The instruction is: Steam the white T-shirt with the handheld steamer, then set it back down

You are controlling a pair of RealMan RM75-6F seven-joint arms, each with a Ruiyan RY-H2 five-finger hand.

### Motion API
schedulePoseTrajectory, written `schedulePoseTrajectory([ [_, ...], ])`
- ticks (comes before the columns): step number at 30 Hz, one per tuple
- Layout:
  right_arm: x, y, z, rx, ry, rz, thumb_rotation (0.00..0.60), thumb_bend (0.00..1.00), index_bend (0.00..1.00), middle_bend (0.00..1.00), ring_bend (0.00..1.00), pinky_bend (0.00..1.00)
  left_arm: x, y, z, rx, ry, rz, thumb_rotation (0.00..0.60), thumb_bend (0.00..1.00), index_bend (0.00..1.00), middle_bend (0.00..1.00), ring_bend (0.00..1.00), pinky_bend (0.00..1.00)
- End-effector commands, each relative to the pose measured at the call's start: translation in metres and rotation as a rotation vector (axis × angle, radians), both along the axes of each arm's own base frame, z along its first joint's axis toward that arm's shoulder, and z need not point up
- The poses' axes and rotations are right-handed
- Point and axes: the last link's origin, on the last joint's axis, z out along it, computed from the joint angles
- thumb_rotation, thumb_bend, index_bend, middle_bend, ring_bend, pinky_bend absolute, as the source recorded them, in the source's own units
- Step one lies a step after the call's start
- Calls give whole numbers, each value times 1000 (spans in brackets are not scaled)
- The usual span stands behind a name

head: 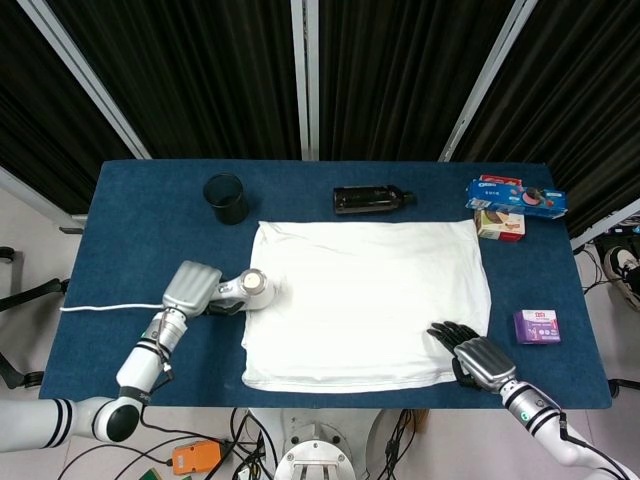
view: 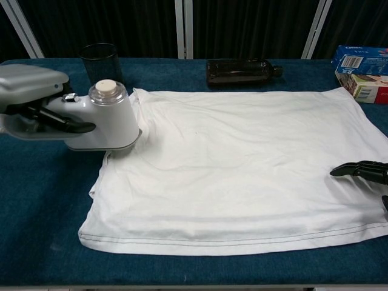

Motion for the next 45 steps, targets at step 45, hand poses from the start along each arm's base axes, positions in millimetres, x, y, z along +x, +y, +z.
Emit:
schedulePoseTrajectory([
  [45,-2,-1,-1,-3,4,-10,600,995,55,112,34,160,-8,69,-29,98,138,95,218,636,763,888,793,711],
])
